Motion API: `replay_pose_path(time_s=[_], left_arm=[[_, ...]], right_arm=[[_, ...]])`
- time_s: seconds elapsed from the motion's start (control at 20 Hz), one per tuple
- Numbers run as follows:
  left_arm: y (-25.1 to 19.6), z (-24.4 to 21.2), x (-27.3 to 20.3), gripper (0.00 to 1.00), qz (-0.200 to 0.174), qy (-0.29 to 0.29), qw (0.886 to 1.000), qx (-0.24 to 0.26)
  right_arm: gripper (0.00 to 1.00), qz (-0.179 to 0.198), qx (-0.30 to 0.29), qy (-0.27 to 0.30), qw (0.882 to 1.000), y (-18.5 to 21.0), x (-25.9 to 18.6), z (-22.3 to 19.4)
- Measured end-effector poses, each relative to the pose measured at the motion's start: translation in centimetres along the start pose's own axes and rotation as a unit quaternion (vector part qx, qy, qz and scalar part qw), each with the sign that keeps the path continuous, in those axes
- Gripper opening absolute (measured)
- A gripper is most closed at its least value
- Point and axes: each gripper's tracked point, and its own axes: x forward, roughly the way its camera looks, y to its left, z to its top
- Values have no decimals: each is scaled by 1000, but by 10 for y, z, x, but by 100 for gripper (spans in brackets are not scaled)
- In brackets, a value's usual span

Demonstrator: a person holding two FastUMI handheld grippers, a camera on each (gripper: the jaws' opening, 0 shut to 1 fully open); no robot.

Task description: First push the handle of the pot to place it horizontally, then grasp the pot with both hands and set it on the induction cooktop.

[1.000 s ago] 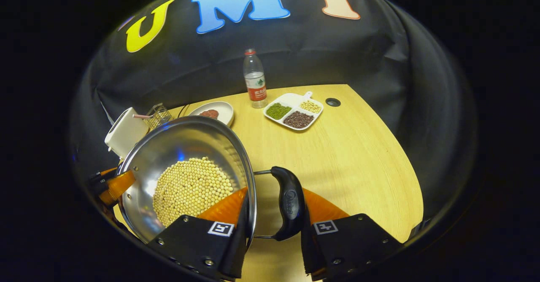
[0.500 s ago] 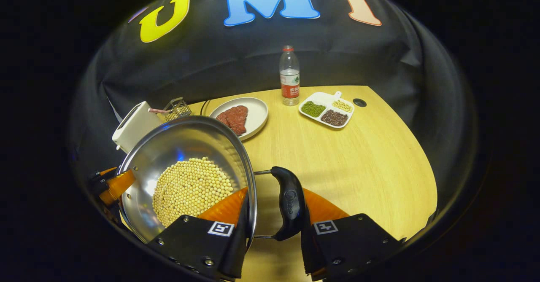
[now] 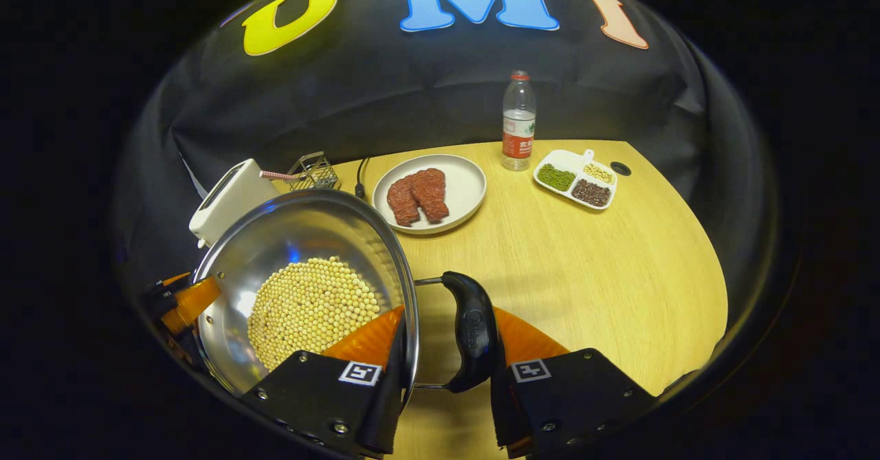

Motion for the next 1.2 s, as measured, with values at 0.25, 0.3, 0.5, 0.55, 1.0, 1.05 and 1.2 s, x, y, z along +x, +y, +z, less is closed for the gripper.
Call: replay_pose_path(time_s=[0.25,0.3,0.5,0.55,1.0,1.05,1.2], left_arm=[[29,-4,13,62,1,7,1000,-8],[36,-5,17,62,1,8,1000,-8],[54,-2,28,62,3,9,1000,-11],[57,-1,30,62,4,9,1000,-11],[84,-5,54,62,3,13,1000,-11],[86,-5,57,62,2,12,1000,-9],[89,-7,63,62,0,12,1000,-11]], right_arm=[[54,-1,1,2,1000,27,15,3],[54,-1,2,2,1000,31,17,3],[48,-2,4,6,1000,46,25,6],[54,-2,4,6,1000,49,26,7],[54,-7,10,11,1000,72,48,6],[54,-8,11,12,1000,74,49,5],[54,-11,12,12,1000,77,53,4]])
